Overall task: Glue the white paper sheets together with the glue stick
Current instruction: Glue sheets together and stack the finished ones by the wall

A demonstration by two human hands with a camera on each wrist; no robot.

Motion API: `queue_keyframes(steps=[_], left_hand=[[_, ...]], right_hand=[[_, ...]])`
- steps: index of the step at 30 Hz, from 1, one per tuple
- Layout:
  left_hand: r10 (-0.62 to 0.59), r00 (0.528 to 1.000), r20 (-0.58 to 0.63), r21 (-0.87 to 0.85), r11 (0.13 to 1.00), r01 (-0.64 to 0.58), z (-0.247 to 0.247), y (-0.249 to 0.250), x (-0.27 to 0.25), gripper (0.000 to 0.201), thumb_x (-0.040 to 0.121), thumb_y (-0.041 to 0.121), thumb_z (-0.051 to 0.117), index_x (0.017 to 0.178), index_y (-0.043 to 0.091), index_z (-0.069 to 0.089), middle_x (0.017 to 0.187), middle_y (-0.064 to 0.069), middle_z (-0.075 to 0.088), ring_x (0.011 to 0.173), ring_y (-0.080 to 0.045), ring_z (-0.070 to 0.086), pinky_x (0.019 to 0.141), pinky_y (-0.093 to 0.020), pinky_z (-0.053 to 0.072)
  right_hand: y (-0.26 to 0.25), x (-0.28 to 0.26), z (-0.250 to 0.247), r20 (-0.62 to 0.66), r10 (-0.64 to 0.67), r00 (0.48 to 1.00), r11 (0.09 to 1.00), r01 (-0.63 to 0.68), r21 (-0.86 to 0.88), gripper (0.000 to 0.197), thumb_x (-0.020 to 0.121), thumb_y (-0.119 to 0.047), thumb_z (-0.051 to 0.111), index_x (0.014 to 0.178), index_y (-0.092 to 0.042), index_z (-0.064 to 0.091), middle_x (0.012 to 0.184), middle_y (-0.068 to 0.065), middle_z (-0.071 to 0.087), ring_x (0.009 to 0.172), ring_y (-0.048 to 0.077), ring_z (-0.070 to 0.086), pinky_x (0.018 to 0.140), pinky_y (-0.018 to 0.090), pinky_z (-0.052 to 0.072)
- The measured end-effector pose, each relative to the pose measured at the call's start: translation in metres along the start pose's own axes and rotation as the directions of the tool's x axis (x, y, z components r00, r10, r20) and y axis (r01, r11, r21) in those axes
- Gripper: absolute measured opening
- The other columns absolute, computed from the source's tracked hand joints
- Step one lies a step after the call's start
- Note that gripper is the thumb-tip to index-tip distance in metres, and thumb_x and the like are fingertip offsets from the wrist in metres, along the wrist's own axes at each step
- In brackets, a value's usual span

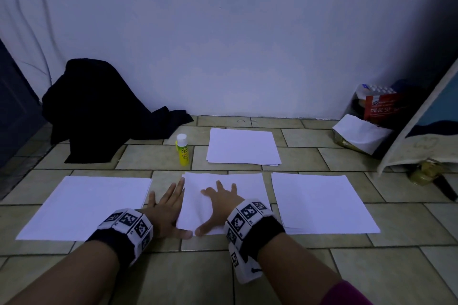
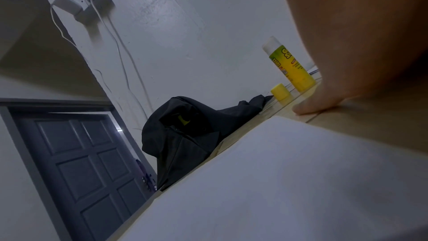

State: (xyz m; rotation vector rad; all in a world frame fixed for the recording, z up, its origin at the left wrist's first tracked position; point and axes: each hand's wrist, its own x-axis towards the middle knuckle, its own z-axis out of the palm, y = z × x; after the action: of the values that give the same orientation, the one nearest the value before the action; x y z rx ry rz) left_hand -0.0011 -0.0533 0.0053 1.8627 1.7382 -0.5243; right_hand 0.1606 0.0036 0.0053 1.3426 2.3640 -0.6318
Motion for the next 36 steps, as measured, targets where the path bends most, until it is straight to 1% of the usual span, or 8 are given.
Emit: queue_keyframes(steps=[3,6,13,16,19,26,29,36], left_hand=[[0.011,1.0,-0.012,-0.022,1.0,-0.011,0.001,0.001,0.0,0.12,0.083,0.066,0.055,0.143,0.011,-0.034,0.146,-0.003,-0.046,0.143,-0.024,-0.029,0.115,-0.058,-0.005],[0.043,0.998,-0.037,-0.077,0.996,-0.046,0.0,-0.003,-0.003,0.122,0.083,0.062,0.059,0.143,0.013,-0.035,0.143,0.001,-0.049,0.143,-0.022,-0.028,0.116,-0.055,-0.006],[0.093,0.982,-0.163,-0.194,0.973,-0.124,0.004,-0.015,-0.003,0.123,0.078,0.057,0.069,0.15,0.02,-0.023,0.135,0.008,-0.056,0.147,-0.02,-0.019,0.118,-0.045,-0.005],[0.09,0.983,-0.163,-0.291,0.947,-0.135,-0.002,-0.017,-0.005,0.144,0.041,0.094,0.055,0.153,0.025,-0.005,0.137,0.011,-0.055,0.148,-0.019,-0.009,0.119,-0.045,0.0],[0.101,0.981,-0.165,-0.273,0.951,-0.144,-0.006,-0.019,-0.007,0.153,0.019,0.106,0.029,0.149,0.027,0.017,0.151,0.012,-0.036,0.148,-0.016,0.002,0.12,-0.045,0.003],[0.082,0.984,-0.16,-0.299,0.946,-0.127,-0.004,-0.026,0.0,0.138,0.036,0.104,0.029,0.148,0.022,0.031,0.156,0.007,0.012,0.141,-0.013,0.023,0.119,-0.037,0.018],[0.085,0.985,-0.153,-0.307,0.943,-0.129,-0.006,-0.024,-0.002,0.114,0.056,0.087,0.032,0.149,0.02,0.031,0.157,0.005,0.015,0.141,-0.012,0.023,0.117,-0.031,0.02],[0.066,0.985,-0.157,-0.271,0.957,-0.107,-0.003,-0.022,-0.003,0.088,0.075,0.069,0.03,0.15,0.024,0.026,0.155,0.006,0.019,0.139,-0.014,0.028,0.117,-0.044,0.021]], right_hand=[[-0.007,0.016,0.016,-0.019,0.064,0.998,0.998,-0.064,0.004,0.132,0.045,-0.076,0.074,0.148,-0.03,0.005,0.159,0.004,-0.001,0.145,0.038,-0.012,0.107,0.072,0.007],[-0.007,0.028,0.023,-0.022,0.07,0.997,0.998,-0.07,0.005,0.135,0.04,-0.079,0.07,0.147,-0.029,0.004,0.159,0.003,0.001,0.145,0.037,-0.012,0.103,0.075,0.007],[-0.008,-0.003,0.007,-0.024,0.085,0.996,0.991,-0.083,0.104,0.087,0.082,-0.049,0.064,0.15,-0.034,0.011,0.159,0.007,-0.003,0.143,0.044,-0.013,0.107,0.071,0.014],[-0.008,-0.011,0.002,-0.01,0.12,0.993,0.982,-0.117,0.151,0.067,0.092,-0.042,0.05,0.149,-0.034,0.016,0.159,0.003,0.002,0.144,0.039,-0.009,0.104,0.074,0.014],[-0.007,-0.011,-0.003,-0.029,0.135,0.99,0.967,-0.125,0.221,0.054,0.094,-0.029,0.041,0.146,-0.029,0.028,0.149,0.003,0.023,0.143,0.035,0.003,0.103,0.073,0.018],[-0.006,-0.017,0.005,-0.038,0.085,0.996,0.984,-0.078,0.161,0.076,0.094,-0.019,0.048,0.148,-0.043,0.0,0.156,-0.004,0.011,0.145,0.038,-0.003,0.103,0.074,0.015],[-0.002,-0.015,0.003,-0.002,0.042,0.999,0.985,-0.042,0.165,0.07,0.096,-0.008,0.036,0.148,-0.045,0.008,0.157,-0.004,0.013,0.145,0.038,-0.004,0.106,0.072,0.013],[0.005,-0.013,0.0,0.008,0.013,1.0,0.971,-0.014,0.24,0.067,0.096,-0.004,0.025,0.148,-0.043,0.017,0.159,0.003,0.017,0.145,0.039,-0.004,0.112,0.063,0.011]])
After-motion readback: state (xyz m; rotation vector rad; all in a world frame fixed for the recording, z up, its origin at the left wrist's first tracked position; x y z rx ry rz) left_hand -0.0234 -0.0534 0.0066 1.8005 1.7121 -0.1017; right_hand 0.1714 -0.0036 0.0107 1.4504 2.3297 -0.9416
